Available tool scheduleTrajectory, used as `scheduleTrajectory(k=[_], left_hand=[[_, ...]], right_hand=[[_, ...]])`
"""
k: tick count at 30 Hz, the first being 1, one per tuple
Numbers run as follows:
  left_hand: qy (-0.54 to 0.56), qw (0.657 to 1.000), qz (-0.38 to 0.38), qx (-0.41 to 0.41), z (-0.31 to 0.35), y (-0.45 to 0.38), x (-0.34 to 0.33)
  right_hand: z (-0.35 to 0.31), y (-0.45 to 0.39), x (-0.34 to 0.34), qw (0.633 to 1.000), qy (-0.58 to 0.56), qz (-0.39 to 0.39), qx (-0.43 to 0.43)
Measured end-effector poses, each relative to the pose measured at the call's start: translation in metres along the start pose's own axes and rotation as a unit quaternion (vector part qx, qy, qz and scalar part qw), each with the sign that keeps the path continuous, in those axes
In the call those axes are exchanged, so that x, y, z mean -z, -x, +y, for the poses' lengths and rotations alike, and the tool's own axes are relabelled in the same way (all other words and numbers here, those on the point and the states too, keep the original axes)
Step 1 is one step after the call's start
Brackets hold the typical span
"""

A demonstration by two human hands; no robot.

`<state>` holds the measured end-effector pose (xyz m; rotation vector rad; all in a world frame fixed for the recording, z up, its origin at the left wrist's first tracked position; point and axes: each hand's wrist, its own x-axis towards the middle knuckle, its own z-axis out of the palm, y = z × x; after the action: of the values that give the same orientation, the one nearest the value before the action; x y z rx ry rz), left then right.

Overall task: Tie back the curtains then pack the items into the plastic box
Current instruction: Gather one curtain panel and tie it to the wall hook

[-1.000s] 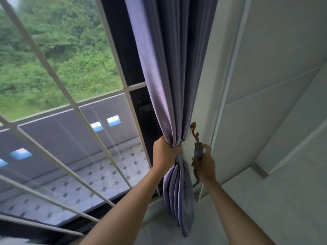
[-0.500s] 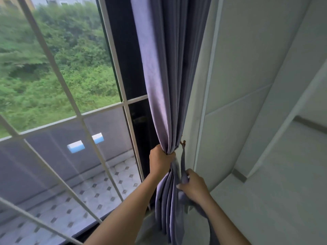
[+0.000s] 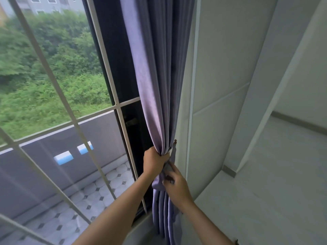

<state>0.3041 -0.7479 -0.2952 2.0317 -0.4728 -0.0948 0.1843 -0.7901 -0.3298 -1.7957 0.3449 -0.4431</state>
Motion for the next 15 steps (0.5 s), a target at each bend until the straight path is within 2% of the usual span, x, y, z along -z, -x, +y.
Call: scheduleTrajectory(k=[6,15], left_hand=[[-0.033,0.999,-0.031,-0.006,0.002,0.0,0.009],[-0.055,0.998,-0.038,-0.002,0.006,-0.003,0.014]], right_hand=[[0.005,-0.007,-0.009,0.993,-0.088,0.022,-0.077],[-0.002,-0.021,-0.012,0.98,-0.17,-0.001,-0.107]])
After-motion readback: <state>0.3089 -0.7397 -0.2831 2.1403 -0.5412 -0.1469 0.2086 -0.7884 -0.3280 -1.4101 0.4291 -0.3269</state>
